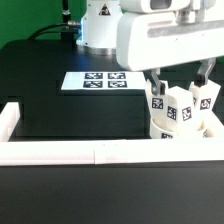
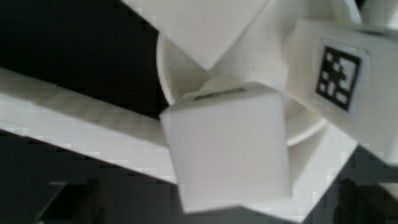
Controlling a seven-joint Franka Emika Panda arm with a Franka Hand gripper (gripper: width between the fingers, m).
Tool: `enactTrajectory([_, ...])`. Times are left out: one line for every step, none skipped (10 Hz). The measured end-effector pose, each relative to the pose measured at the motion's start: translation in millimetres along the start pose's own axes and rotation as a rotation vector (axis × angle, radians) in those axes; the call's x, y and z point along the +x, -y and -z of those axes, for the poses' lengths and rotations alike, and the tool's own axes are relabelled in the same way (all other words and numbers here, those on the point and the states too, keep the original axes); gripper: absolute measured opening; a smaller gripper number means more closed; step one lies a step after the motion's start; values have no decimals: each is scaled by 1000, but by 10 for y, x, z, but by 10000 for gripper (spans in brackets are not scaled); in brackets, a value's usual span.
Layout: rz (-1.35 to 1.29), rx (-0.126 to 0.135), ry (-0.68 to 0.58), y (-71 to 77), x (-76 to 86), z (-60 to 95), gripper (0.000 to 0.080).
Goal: Assemble stool
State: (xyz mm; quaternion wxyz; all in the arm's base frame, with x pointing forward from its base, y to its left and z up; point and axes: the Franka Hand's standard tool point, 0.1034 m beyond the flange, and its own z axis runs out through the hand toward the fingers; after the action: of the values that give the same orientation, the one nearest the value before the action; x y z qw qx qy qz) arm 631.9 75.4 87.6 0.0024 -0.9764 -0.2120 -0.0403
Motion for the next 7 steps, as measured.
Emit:
enactTrajectory([63, -7, 2, -17, -16, -67, 649])
enactTrajectory([56, -12, 3, -29, -32, -139, 649])
enactTrajectory([11, -8, 16, -3, -49, -203, 649])
enactTrajectory([-32, -2, 27, 16, -34, -201, 649])
enactTrajectory([-40, -3, 26, 3, -38, -201, 628])
enactTrajectory([-45, -3, 27, -1, -43, -205, 487])
enactTrajectory([-126, -3, 27, 2, -42, -205, 487])
